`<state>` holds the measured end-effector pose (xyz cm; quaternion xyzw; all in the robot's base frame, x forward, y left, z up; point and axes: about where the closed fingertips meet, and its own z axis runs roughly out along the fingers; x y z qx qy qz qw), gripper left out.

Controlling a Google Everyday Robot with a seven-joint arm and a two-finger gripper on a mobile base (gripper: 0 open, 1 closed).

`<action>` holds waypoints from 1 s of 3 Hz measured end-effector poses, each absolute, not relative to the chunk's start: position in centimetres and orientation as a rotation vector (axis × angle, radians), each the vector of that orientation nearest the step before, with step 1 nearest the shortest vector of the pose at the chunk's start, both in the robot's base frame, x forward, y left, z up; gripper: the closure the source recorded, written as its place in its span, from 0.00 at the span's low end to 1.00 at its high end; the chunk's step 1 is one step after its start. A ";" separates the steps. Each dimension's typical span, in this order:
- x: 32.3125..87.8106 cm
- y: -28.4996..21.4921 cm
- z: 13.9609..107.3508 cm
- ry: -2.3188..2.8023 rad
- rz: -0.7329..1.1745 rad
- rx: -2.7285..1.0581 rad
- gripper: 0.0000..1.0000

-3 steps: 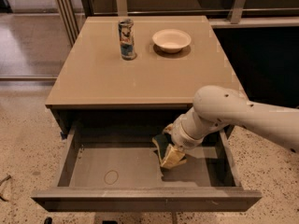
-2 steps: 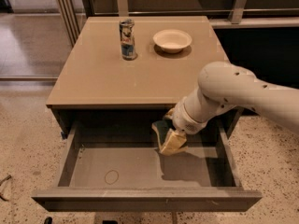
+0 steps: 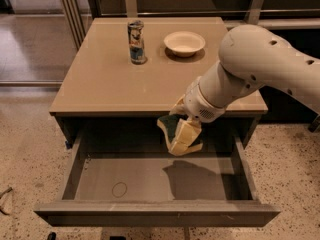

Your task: Pick sponge from top drawer and place on counter

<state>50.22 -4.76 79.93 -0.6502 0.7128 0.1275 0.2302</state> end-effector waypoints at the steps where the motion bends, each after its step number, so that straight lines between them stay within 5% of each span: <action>1: 50.2 -4.7 80.1 1.950 0.346 -1.798 1.00; 3: 51.2 -3.6 86.5 1.872 0.201 -1.828 1.00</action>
Offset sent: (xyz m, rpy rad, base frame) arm 0.0104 0.0120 0.0701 -0.0416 -0.1290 0.0387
